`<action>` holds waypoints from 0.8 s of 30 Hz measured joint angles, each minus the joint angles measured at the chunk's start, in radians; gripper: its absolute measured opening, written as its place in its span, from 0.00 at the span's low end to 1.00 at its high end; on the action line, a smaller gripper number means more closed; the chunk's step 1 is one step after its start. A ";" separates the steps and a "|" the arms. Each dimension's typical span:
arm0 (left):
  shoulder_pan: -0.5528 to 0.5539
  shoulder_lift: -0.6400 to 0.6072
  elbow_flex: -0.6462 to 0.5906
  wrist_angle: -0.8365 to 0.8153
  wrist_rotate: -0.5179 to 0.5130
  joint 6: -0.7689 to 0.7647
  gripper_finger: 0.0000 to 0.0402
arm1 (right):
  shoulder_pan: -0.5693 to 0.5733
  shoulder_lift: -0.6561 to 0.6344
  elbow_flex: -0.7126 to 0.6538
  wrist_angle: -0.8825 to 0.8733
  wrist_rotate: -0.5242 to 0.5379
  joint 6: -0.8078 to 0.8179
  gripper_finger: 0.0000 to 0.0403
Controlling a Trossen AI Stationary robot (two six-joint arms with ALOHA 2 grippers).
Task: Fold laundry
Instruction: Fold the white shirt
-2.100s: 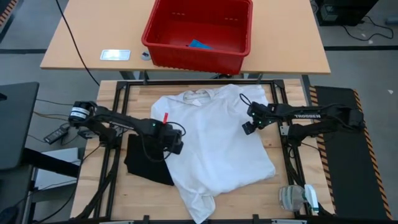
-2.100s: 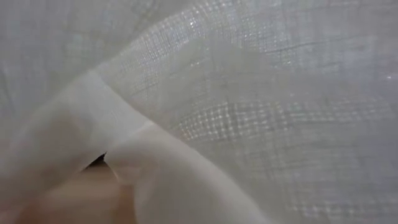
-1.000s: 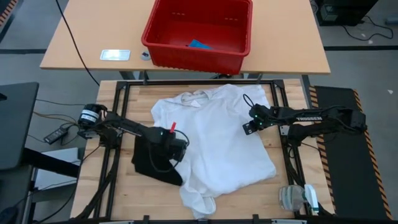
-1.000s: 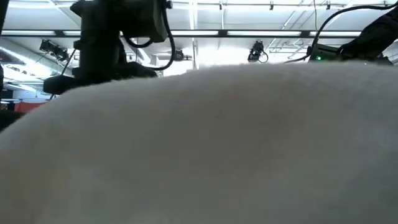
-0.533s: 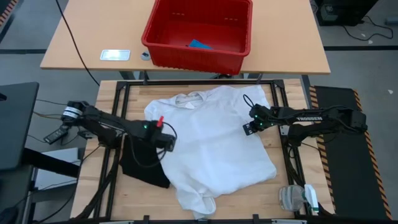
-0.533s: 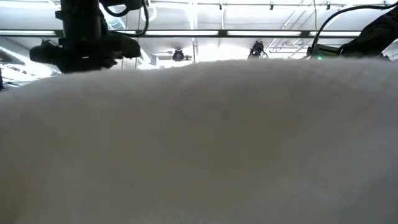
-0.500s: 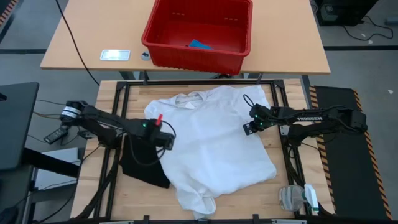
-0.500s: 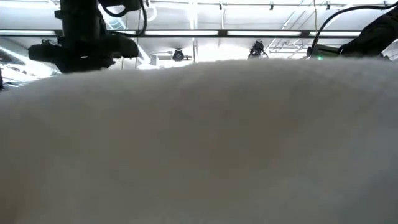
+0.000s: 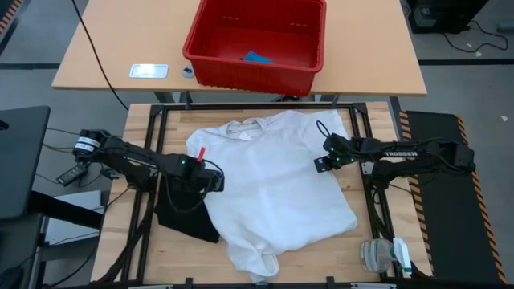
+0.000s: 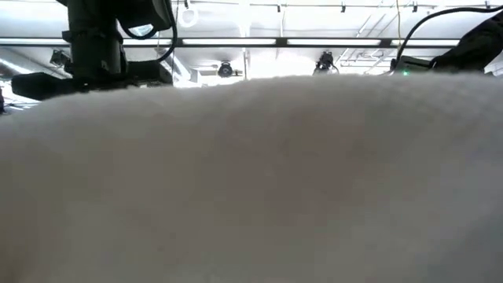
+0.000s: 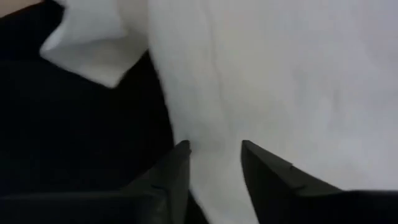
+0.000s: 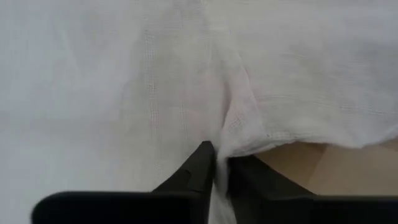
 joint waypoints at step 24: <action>0.165 0.162 0.001 0.180 0.020 0.295 0.32 | -0.085 0.074 0.006 0.104 -0.024 -0.161 0.24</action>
